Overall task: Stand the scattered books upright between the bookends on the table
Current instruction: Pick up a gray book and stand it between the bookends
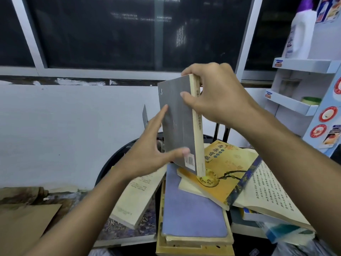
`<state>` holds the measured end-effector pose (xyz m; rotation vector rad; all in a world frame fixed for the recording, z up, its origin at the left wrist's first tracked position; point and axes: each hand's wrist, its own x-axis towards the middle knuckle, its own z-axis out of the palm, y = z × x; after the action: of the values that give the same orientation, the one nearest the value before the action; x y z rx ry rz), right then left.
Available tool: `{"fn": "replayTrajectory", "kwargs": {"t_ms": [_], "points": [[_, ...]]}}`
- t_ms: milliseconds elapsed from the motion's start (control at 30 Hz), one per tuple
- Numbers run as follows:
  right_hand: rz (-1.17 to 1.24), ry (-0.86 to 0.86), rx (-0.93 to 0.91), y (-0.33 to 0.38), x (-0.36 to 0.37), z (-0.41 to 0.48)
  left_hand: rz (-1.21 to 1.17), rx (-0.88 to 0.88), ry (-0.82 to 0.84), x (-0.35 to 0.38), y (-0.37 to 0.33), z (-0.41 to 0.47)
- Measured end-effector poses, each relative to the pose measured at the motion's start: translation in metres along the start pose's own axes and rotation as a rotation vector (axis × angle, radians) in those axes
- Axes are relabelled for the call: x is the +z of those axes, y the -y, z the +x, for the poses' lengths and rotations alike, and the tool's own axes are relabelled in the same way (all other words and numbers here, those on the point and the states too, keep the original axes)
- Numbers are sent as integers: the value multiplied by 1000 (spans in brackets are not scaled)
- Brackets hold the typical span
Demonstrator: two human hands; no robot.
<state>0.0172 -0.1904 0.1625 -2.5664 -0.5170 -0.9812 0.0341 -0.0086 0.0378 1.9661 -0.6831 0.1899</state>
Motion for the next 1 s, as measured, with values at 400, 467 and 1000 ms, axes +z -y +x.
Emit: {"fn": "replayTrajectory", "kwargs": {"t_ms": [400, 467, 1000], "points": [[-17, -28, 57, -20, 75, 55, 600, -148, -128, -66, 73, 76], [-25, -12, 81, -23, 91, 60, 625, -165, -85, -68, 80, 83], [-88, 22, 160, -40, 196, 53, 661, -183, -96, -58, 117, 104]]}}
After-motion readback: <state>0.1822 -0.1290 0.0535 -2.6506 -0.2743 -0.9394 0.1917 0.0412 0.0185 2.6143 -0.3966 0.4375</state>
